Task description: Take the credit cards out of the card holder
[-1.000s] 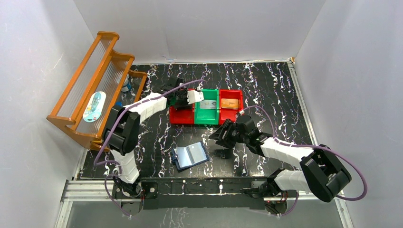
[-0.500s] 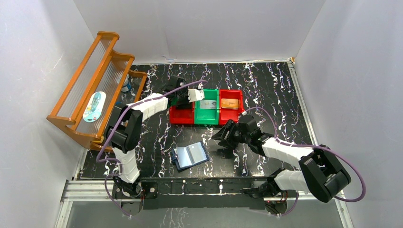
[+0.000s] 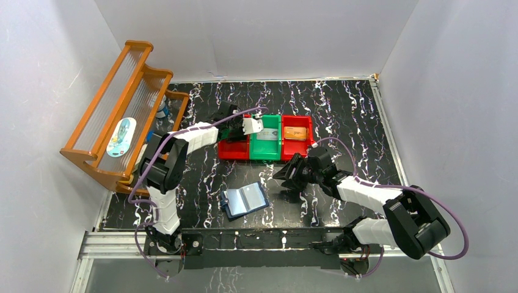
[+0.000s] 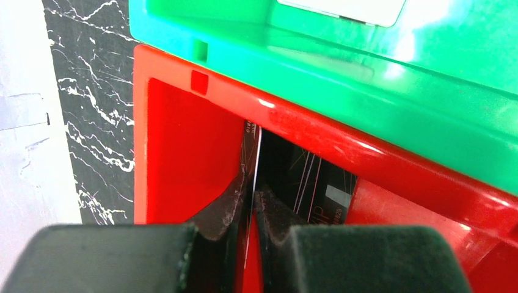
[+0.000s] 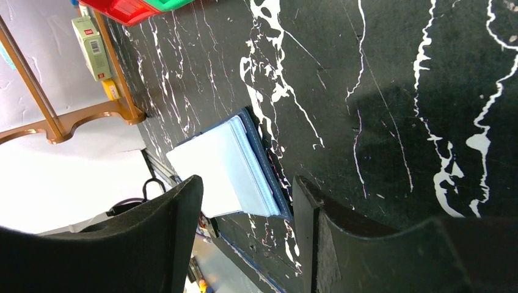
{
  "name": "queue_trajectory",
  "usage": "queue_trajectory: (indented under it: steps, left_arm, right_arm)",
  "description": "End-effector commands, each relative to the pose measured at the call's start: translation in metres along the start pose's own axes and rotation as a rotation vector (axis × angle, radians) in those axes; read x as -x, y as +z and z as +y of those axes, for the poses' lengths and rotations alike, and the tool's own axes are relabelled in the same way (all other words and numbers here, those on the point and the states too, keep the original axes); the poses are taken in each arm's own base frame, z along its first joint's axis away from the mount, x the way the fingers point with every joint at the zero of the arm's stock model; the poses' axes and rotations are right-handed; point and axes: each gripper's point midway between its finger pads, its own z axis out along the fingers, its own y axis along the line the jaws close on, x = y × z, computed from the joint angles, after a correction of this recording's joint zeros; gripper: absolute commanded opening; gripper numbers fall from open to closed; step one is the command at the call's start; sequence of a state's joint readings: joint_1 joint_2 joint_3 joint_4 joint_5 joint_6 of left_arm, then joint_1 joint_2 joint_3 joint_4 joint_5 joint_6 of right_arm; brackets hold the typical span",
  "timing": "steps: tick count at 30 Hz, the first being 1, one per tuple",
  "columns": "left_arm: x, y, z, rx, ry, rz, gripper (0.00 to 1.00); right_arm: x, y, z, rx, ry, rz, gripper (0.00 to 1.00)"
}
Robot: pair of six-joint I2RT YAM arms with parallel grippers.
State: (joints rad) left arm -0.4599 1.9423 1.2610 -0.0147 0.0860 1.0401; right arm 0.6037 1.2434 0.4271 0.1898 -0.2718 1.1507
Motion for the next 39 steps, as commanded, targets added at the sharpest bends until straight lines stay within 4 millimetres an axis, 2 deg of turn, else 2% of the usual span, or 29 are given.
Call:
queue_trajectory:
  steps: [1,10,14,20,25,30,34,39]
  left_arm:
    - [0.005,-0.006,-0.002,-0.010,-0.001,-0.028,0.09]
    - [0.014,-0.024,0.000,-0.021,-0.026,-0.053,0.31]
    - [0.026,-0.043,0.005,-0.014,-0.054,-0.094,0.42]
    - [0.043,-0.080,0.010,0.026,-0.121,-0.176,0.50]
    - [0.063,-0.119,0.010,0.096,-0.338,-0.303,0.58]
    - [0.072,-0.163,-0.006,0.147,-0.607,-0.448,0.69]
    - [0.062,-0.191,-0.029,0.165,-0.860,-0.489,0.83]
    - [0.028,-0.214,-0.059,0.224,-1.180,-0.407,0.91]
  right_arm:
    - [0.003,-0.003,0.009,0.045,-0.023,-0.012,0.65]
    - [0.004,-0.003,0.011,0.051,-0.022,-0.009,0.65]
    - [0.003,-0.003,0.011,0.052,-0.020,-0.003,0.65]
    - [0.001,-0.003,0.014,0.065,-0.012,0.006,0.65]
    - [0.000,-0.006,0.019,0.084,-0.013,0.011,0.65]
    - [0.001,-0.010,0.024,0.103,-0.021,0.003,0.65]
    - [0.000,-0.012,0.028,0.116,-0.026,0.007,0.65]
    - [-0.005,-0.009,0.028,0.106,-0.035,0.028,0.64]
